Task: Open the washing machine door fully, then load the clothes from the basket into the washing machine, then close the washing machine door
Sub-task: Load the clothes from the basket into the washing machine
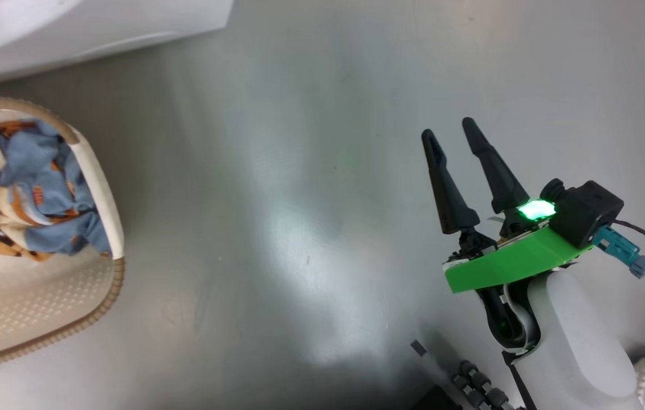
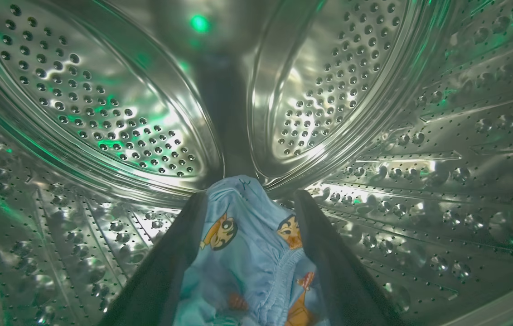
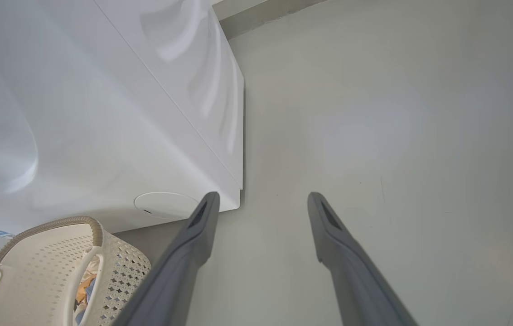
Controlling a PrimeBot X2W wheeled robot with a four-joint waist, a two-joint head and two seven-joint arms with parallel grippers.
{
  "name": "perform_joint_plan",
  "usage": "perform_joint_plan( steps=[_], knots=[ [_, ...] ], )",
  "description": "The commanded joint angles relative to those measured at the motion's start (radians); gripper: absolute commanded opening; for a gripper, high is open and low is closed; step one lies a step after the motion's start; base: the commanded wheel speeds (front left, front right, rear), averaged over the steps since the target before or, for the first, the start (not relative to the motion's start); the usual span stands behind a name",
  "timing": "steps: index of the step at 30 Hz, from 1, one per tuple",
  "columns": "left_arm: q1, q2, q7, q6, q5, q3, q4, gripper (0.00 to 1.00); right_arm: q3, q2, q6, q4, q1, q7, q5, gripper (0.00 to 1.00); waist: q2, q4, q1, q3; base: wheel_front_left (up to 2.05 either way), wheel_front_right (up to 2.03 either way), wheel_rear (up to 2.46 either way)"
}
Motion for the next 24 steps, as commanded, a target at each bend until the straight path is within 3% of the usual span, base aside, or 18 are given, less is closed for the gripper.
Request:
perform_joint_plan(
  steps=[1,10,24],
  knots=[
    [0.04,0.048,-0.02,0.009,-0.007,0.015,-0.022,1.0,0.01,0.006,0.006,-0.013,0.041,-0.005,-0.019,1.0,0.0,0.028,0.0,-0.042,0.0,0.0,0.0],
    [0.265,0.01,-0.096,0.059,-0.043,0.063,-0.137,1.0,-0.037,0.006,0.006,0.005,0.073,-0.005,-0.055,1.0,0.0,0.076,0.0,-0.142,0.0,0.0,0.0],
    [0.652,-0.043,-0.106,0.151,-0.001,0.191,-0.43,1.0,-0.089,0.006,0.006,0.018,0.12,-0.005,-0.096,1.0,0.0,0.12,0.0,-0.282,0.0,0.0,0.0]
  ],
)
